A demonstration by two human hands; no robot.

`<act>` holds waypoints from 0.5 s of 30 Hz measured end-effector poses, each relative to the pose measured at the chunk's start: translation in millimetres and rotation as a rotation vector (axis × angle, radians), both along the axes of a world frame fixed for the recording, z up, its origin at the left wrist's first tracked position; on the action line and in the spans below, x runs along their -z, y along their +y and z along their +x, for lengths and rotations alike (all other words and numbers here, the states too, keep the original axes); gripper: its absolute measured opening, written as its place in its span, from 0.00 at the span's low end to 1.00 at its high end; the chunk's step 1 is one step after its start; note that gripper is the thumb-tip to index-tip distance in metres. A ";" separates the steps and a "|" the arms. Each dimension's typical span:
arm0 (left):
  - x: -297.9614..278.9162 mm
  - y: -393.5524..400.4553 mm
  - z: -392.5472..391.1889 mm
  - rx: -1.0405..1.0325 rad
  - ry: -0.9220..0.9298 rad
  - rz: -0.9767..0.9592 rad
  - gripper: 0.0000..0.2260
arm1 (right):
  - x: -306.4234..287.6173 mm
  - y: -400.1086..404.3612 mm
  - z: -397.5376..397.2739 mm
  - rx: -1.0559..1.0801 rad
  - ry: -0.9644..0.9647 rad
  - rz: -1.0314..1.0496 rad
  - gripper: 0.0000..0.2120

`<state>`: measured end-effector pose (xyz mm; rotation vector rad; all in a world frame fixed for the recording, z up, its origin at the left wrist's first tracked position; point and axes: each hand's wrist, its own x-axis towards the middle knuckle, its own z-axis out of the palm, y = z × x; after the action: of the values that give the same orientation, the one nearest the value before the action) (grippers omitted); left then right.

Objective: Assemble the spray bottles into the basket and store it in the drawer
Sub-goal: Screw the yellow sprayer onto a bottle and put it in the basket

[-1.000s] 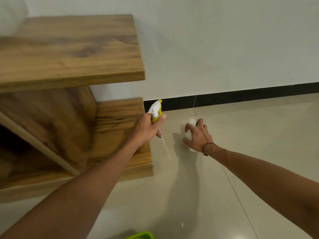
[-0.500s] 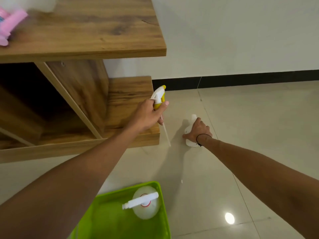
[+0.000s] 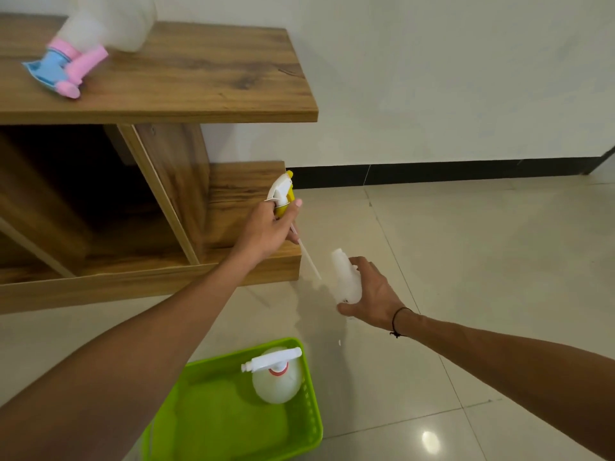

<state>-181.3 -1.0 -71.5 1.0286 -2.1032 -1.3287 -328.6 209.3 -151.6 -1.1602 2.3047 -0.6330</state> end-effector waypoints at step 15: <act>-12.7 19.8 12.2 -0.090 0.173 0.113 0.24 | -23.5 35.3 21.0 -0.250 0.155 -0.096 0.46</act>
<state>-169.1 18.8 -58.8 1.0025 -1.8522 -1.4504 -307.6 244.6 -128.1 -1.5617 2.2222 -0.5820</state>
